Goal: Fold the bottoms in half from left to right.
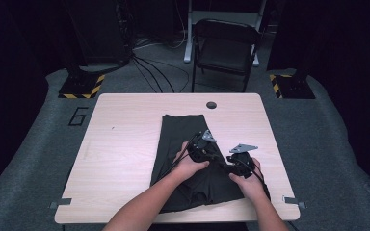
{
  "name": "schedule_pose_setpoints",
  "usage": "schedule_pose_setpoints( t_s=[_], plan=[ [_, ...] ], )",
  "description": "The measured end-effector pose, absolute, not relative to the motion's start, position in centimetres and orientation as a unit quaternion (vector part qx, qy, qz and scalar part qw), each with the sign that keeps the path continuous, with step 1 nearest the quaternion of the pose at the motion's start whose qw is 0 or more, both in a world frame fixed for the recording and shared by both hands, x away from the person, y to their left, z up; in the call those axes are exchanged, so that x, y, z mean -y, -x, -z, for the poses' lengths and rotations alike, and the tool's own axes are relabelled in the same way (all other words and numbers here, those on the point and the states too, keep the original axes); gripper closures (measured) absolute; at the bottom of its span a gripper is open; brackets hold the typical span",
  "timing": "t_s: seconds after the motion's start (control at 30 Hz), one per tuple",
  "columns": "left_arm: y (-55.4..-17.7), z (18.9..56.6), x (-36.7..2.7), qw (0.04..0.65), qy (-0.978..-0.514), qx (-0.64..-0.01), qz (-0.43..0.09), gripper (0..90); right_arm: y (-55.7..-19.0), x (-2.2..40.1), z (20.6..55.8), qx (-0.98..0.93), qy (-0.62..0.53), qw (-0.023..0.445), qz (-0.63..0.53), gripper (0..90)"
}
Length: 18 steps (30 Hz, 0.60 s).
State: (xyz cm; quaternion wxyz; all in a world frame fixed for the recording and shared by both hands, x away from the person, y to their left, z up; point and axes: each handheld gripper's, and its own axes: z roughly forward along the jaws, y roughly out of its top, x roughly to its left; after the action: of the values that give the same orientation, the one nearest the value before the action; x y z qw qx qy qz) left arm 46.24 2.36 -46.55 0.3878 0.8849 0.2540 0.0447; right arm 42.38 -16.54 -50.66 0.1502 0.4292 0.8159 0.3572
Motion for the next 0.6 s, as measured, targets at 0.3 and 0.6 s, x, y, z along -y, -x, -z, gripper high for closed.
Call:
schedule_pose_setpoints(
  t_s=[0.3,0.6],
  plan=[
    [-45.6,42.7,-5.7,0.446,-0.852,-0.268,-0.056,56.3,-42.4,16.9,50.5,-0.813,-0.430,0.156,-0.361,52.4],
    [-43.8,40.6,-13.5,0.470,-0.828,-0.294,-0.086,51.6,-42.4,17.1,49.3,-0.798,-0.435,0.171,-0.381,52.3]
  ],
)
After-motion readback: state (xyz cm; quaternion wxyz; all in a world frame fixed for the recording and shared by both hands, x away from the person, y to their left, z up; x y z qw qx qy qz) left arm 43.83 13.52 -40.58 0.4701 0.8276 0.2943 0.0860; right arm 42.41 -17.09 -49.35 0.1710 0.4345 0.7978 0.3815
